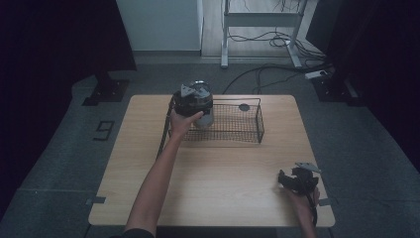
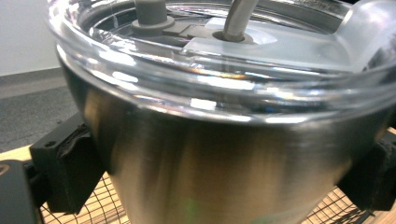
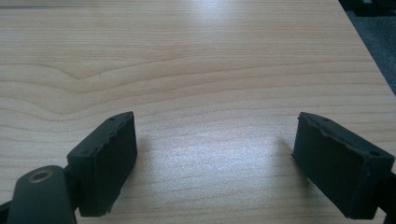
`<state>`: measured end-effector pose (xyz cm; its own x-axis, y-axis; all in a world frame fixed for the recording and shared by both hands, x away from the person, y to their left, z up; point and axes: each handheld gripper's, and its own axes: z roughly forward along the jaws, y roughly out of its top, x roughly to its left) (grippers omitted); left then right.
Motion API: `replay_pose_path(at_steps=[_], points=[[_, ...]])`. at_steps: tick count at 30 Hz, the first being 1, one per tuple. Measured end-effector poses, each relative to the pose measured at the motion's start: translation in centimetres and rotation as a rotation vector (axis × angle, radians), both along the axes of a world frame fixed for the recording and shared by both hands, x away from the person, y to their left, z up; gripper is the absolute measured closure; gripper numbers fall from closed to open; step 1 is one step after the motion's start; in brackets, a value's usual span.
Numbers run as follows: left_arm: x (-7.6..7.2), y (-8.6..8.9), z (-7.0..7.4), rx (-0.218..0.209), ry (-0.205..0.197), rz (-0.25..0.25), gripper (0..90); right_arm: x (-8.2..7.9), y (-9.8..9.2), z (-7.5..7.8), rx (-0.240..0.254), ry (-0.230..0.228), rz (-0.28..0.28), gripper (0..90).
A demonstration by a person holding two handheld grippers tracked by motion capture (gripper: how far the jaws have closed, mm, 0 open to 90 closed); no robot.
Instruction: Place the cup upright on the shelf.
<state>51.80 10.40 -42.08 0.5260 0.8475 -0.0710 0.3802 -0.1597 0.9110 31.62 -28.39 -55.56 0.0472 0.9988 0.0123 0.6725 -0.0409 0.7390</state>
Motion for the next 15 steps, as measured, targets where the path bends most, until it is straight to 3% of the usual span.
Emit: replay_pose_path(at_steps=[15], points=[[0.8, -0.5, -2.4, 0.006, 0.048, 0.029, 4.1, 0.0, 0.0, 0.0, 0.0, 0.0, -0.001, 13.5]])
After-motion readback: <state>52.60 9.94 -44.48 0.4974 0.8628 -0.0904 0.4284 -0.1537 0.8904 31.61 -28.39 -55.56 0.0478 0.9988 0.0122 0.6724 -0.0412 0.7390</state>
